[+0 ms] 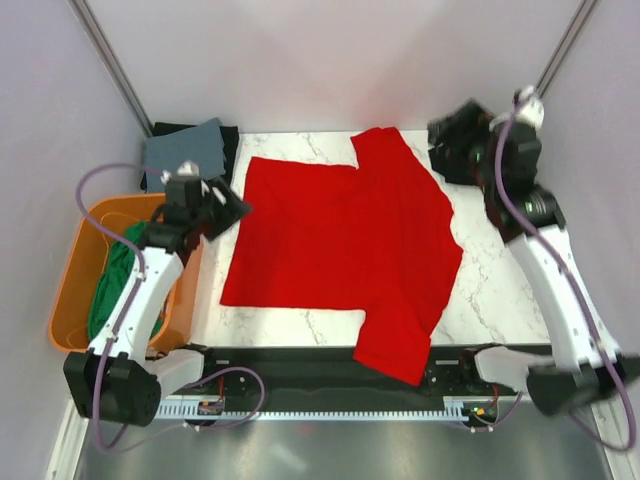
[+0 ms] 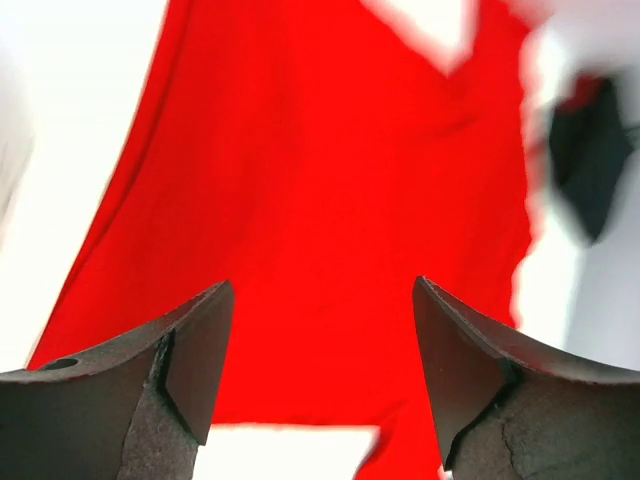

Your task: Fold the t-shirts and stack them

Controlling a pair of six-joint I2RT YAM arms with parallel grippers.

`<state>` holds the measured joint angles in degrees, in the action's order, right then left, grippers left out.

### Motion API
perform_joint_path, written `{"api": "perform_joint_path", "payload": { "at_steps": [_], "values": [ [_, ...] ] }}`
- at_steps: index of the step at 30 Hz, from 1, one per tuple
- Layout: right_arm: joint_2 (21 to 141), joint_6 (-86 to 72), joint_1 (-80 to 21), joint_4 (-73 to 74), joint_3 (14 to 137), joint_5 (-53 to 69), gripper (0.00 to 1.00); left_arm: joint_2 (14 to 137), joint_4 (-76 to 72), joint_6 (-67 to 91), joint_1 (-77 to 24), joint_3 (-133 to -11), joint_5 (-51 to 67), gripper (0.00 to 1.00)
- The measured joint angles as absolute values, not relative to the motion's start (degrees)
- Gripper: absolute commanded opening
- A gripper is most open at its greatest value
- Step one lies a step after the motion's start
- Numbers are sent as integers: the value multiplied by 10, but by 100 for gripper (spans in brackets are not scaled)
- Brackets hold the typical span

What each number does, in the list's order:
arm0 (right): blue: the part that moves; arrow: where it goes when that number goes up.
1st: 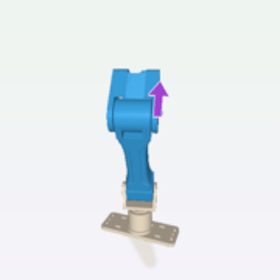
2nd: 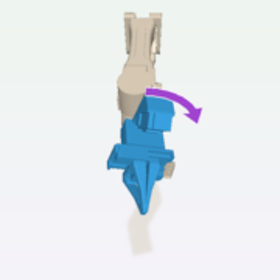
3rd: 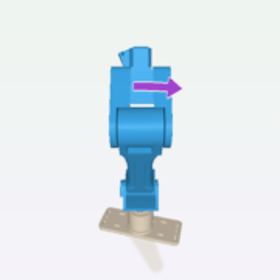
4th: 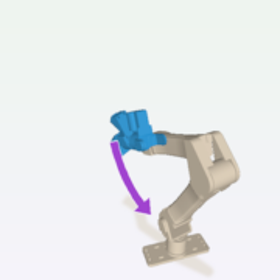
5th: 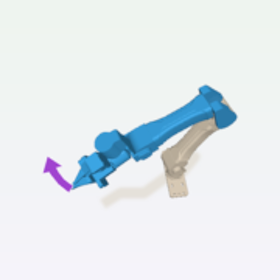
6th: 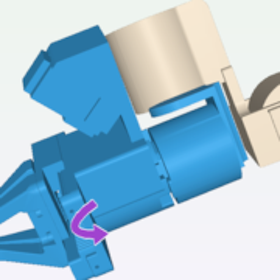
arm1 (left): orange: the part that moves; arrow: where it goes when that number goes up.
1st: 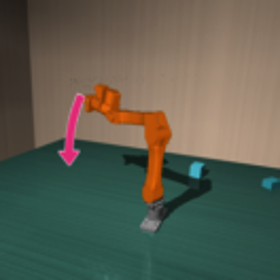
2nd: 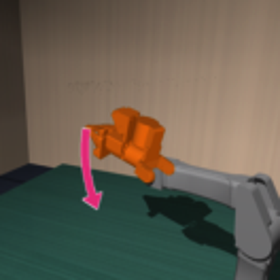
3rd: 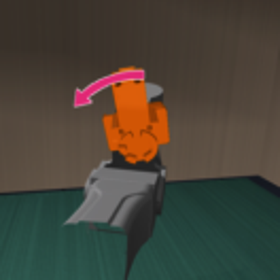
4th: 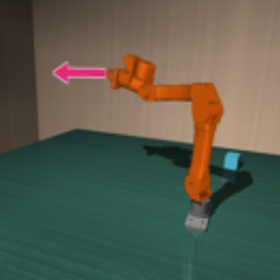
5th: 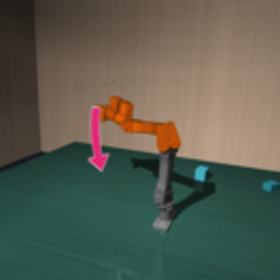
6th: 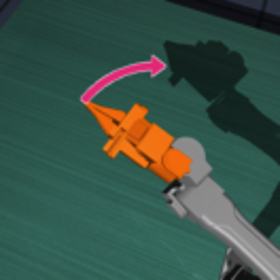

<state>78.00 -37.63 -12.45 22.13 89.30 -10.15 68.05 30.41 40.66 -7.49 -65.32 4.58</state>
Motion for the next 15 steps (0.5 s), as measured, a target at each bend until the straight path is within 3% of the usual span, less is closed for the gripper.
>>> {"api": "perform_joint_path", "payload": {
  "at_steps": [4, 7, 11, 15],
  "values": [
    [608, -420, -189, 304, 700, -114, 98, 630, 322, 411, -79, -467, 46, 75],
    [556, -464, -281, 390, 551, -107, 98, 598, 364, 417, -87, -370, 36, 73],
    [517, -537, -382, 479, 426, -100, 98, 551, 383, 432, -96, -340, 14, 74],
    [485, -599, -469, 500, 398, -94, 98, 557, 370, 446, -102, -329, -16, 77]
  ]
}}
